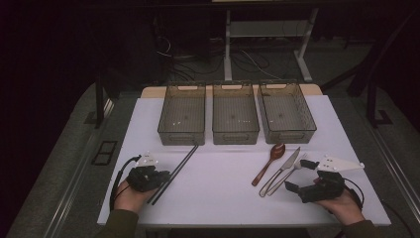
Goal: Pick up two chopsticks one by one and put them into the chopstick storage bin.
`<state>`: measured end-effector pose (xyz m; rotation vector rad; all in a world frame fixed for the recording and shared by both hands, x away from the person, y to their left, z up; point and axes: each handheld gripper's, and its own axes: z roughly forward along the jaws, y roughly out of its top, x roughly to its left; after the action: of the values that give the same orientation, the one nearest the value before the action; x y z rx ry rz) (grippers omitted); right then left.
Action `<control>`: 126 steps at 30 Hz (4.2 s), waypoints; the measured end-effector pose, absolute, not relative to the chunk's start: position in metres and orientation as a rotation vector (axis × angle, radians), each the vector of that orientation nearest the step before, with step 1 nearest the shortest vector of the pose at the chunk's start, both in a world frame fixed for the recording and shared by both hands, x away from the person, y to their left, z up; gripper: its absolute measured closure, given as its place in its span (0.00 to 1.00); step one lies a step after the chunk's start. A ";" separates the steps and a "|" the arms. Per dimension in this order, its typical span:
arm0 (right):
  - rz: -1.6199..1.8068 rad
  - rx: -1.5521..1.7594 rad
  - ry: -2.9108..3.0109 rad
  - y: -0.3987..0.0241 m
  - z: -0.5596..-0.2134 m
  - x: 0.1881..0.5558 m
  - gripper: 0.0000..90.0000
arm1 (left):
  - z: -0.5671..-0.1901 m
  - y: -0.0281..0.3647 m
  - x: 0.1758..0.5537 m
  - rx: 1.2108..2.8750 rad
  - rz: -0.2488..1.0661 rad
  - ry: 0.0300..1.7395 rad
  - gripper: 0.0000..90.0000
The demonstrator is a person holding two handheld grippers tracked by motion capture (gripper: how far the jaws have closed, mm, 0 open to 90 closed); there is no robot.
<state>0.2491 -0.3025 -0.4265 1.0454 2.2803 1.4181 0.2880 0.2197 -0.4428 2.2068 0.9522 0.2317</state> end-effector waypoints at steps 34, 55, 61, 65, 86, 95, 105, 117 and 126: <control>1.412 1.045 2.278 -0.304 -0.426 0.248 0.00 | -0.447 0.215 0.278 2.132 0.303 1.071 0.94; 1.414 1.055 2.271 -0.303 -0.428 0.248 0.00 | -0.421 0.209 0.275 2.187 0.289 0.958 0.95; 1.393 1.034 2.294 -0.298 -0.435 0.250 0.00 | -0.413 0.208 0.275 2.201 0.283 0.913 0.95; 1.381 1.057 2.276 -0.298 -0.436 0.252 0.00 | -0.409 0.207 0.275 2.206 0.276 0.887 0.95; 1.380 1.046 2.297 -0.300 -0.436 0.251 0.00 | -0.382 0.202 0.280 2.125 0.249 0.835 0.95; 1.392 1.073 2.269 -0.303 -0.435 0.251 0.00 | -0.375 0.194 0.299 2.107 0.255 0.819 0.95; 1.392 1.077 2.272 -0.301 -0.436 0.252 0.00 | -0.360 0.192 0.317 2.078 0.300 0.828 0.95; 1.398 1.091 2.260 -0.304 -0.436 0.252 0.00 | -0.338 0.191 0.350 2.059 0.344 0.854 0.95; 1.396 1.095 2.256 -0.304 -0.435 0.252 0.00 | -0.329 0.185 0.384 2.048 0.375 0.895 0.95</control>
<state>0.2519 -0.3036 -0.4351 1.0949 2.2557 1.3962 0.3838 0.1853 -0.3289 2.0475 0.8947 0.3750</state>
